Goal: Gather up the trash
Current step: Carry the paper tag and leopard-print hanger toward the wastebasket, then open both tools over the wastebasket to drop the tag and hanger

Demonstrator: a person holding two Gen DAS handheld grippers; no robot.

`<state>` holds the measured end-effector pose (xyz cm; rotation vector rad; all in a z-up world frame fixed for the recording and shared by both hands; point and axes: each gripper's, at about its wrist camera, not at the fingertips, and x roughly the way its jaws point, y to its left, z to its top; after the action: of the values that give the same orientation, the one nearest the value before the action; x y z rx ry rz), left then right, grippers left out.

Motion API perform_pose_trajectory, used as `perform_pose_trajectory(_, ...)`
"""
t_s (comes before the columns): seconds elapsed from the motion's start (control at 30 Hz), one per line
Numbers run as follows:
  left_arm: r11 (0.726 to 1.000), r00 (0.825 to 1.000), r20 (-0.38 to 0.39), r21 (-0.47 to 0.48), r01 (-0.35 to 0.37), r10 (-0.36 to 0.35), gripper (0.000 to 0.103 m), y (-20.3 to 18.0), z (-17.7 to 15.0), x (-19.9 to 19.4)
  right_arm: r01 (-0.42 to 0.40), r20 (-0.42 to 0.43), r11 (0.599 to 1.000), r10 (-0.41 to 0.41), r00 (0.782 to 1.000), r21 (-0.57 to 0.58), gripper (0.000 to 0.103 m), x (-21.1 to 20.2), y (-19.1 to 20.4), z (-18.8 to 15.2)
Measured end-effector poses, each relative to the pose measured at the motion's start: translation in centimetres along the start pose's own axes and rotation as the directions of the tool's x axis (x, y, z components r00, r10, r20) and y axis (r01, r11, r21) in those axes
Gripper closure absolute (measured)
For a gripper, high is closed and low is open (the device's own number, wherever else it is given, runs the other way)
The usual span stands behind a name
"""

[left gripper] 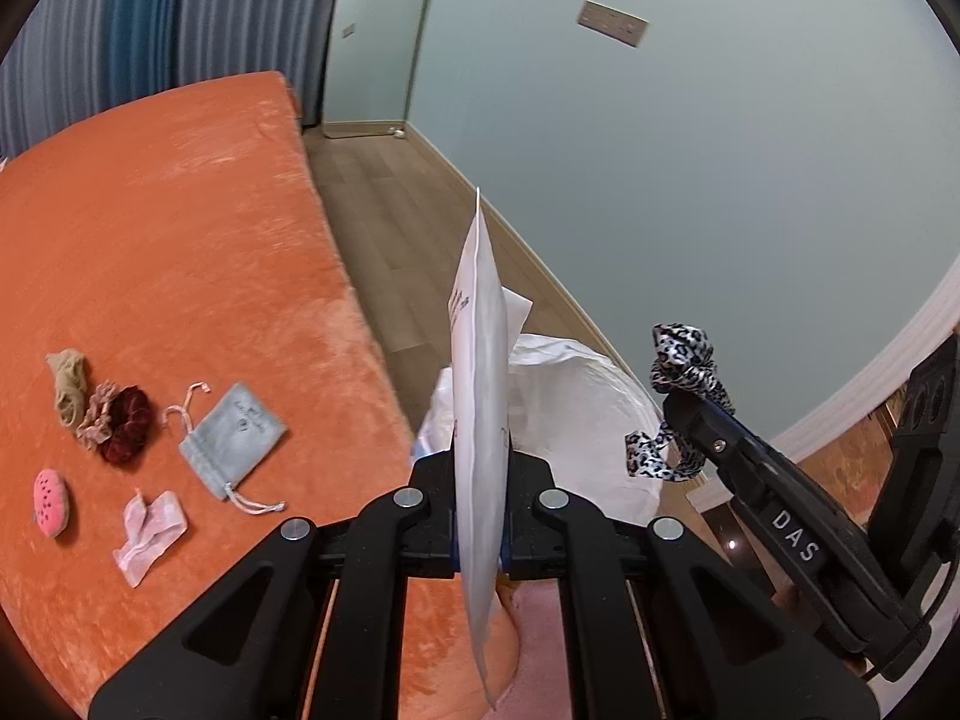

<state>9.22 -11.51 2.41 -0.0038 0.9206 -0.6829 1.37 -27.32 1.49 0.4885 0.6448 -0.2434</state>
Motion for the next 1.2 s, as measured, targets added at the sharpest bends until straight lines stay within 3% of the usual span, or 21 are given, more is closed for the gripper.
perform_pose_trajectory(0.37,0.990,0.994,-0.043,0.091,0.103,-0.099,0.095,-5.1,0.9,2.8,0.050,0.012,0.996,-0.051,0.999,0.072,0.088,-0.9,-3.9,-0.3)
perform_pose_trajectory(0.8,0.983,0.990,-0.053,0.124,0.134,-0.129,0.095,-7.8,2.1,4.7,0.070,0.017,0.993,-0.072,0.997,0.094,0.088,-1.1,-5.0,-0.1)
perform_pose_trajectory(0.83,0.983,0.990,-0.052,0.123,0.136,-0.131,0.092,-7.7,2.2,4.7,0.071,0.018,0.993,-0.073,0.997,0.094,0.088,-1.1,-4.7,-0.1)
perform_pose_trajectory(0.9,0.984,0.990,-0.053,0.116,0.138,-0.132,0.071,-7.7,2.6,5.1,0.072,0.020,0.993,-0.074,0.997,0.094,0.088,-1.2,-4.6,-0.1)
perform_pose_trajectory(0.93,0.987,0.992,-0.046,0.103,0.123,-0.119,0.054,-7.5,2.8,5.1,0.073,0.020,0.993,-0.075,0.997,0.094,0.088,-1.2,-4.5,-0.2)
perform_pose_trajectory(0.97,0.990,0.993,-0.031,0.086,0.112,-0.110,0.049,-7.2,2.9,5.0,0.073,0.020,0.993,-0.075,0.997,0.094,0.088,-1.1,-4.6,-0.2)
perform_pose_trajectory(1.2,0.996,0.997,0.004,0.055,0.071,-0.071,0.049,-5.7,3.5,4.3,0.074,0.025,0.994,-0.076,0.997,0.075,0.083,-0.8,-4.0,0.1)
